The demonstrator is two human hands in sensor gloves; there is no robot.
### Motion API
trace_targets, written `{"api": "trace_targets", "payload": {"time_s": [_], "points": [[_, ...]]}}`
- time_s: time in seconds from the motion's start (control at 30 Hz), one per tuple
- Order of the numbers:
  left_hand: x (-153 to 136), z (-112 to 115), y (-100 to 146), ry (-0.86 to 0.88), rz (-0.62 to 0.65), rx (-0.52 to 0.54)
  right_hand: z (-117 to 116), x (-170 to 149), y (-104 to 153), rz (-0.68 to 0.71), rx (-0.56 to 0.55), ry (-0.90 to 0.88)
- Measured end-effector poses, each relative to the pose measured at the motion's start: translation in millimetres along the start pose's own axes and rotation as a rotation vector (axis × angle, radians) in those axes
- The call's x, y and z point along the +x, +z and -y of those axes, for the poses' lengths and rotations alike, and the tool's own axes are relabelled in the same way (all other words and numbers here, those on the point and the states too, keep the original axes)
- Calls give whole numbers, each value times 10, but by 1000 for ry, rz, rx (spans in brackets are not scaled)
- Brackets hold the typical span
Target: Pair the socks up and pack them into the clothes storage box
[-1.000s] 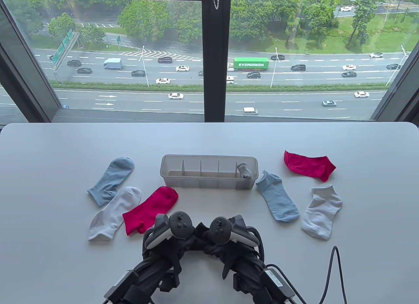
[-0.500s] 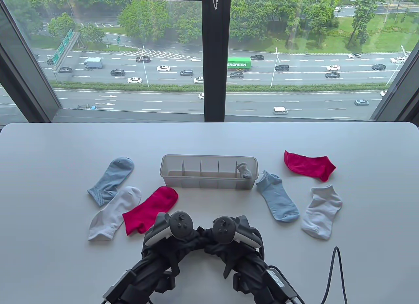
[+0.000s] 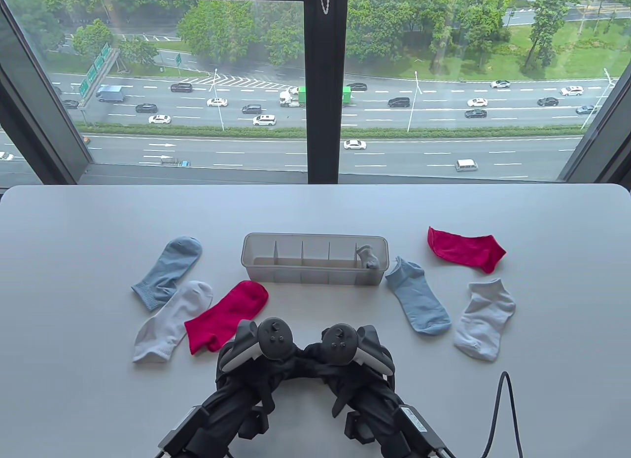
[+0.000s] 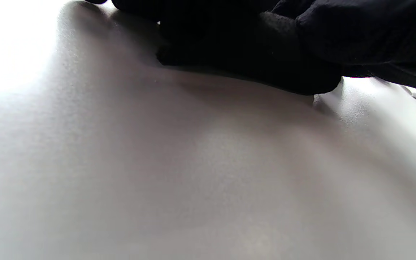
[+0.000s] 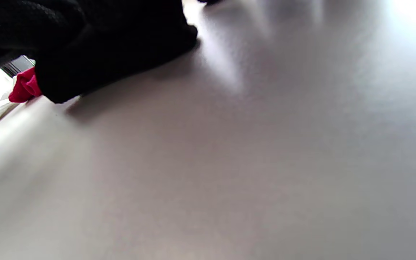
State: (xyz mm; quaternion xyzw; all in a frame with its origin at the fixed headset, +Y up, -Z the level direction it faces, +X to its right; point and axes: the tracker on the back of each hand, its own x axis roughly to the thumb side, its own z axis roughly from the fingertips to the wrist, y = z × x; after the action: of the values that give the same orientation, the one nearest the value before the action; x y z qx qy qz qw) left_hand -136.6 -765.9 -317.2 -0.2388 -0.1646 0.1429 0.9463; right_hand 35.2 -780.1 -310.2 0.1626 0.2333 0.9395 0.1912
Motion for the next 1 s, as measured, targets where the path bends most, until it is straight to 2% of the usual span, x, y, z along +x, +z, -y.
{"api": "trace_targets", "payload": {"time_s": [0.07,0.13,0.2,0.37,0.43,0.5,0.6,0.67,0.73,0.87,0.93,1.0], "points": [[4,3,35,-20,16,48,11,8,-17,-17,7,15],[-4,9,33,31,69,-23,8,7,-27,-32,4,-2],[17,12,31,-42,34,-50,-3,15,-24,-30,4,6],[51,13,-19,-34,35,-49,13,-60,9,48,69,-73],[39,14,-23,-20,35,-47,7,-67,12,56,92,-53],[34,6,-20,-16,20,-41,17,-31,3,43,61,18],[-14,-14,20,15,28,-15,13,-9,-14,16,48,16],[-46,-14,37,46,40,-74,18,-17,-12,13,42,17],[-49,-20,43,17,8,-64,15,-15,-16,7,52,3],[-68,-6,4,110,22,-144,-2,-19,-8,24,102,-18],[-75,16,1,154,2,-116,-24,-22,-8,24,105,-39],[-52,18,-5,116,-24,-126,-34,-15,-6,24,91,-16]]}}
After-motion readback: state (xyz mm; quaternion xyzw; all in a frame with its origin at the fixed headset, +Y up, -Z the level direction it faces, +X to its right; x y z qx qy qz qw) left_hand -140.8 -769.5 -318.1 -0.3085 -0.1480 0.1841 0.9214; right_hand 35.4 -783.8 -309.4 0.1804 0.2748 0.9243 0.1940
